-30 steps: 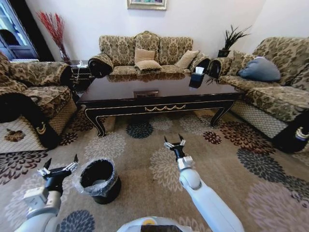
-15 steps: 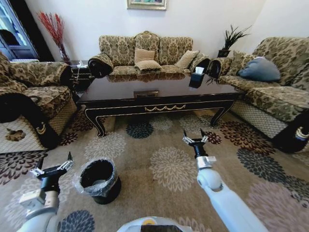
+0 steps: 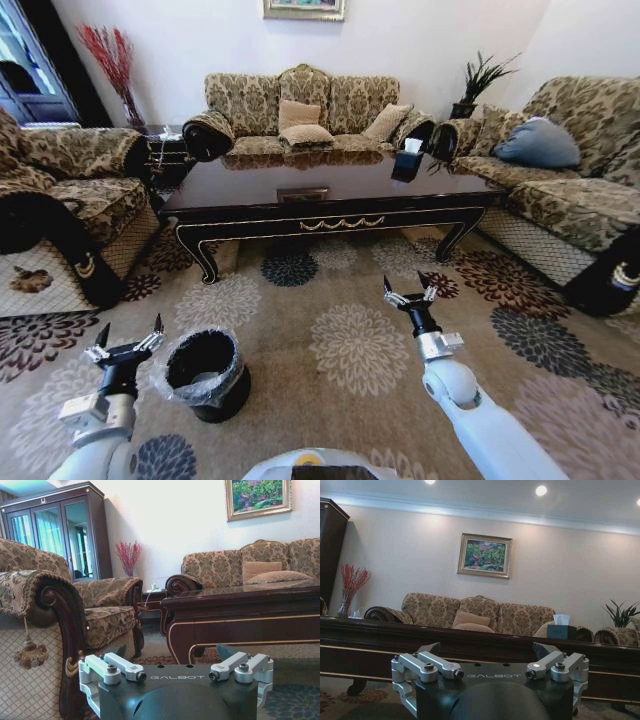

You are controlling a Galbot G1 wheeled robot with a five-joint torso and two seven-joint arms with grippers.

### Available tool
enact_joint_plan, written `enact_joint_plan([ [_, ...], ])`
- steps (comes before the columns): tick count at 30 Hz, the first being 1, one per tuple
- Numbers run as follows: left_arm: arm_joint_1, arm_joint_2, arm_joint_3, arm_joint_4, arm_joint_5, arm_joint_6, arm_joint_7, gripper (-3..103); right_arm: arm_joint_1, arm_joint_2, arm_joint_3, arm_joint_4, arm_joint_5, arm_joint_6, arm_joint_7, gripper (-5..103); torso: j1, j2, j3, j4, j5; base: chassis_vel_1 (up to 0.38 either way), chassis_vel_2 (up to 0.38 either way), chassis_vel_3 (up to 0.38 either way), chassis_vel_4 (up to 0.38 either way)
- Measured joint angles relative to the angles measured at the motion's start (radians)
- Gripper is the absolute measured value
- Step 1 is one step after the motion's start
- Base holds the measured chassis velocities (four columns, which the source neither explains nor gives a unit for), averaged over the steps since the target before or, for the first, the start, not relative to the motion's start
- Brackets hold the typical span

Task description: Move to the front of the table and pick up the trash from the floor, then place it into the trash bin.

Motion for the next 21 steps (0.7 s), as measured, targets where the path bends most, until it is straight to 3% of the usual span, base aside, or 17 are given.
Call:
enact_joint_plan([
  [21,0.0,0.001,0.0,-0.001,0.0,0.002,0.0,100,0.002,0.002,-0.002,-0.003,-0.001,0.0,0.002,100,0.0,0.0,0.0,0.0,-0.0002,0.003,-0.005,-0.003,0.005],
])
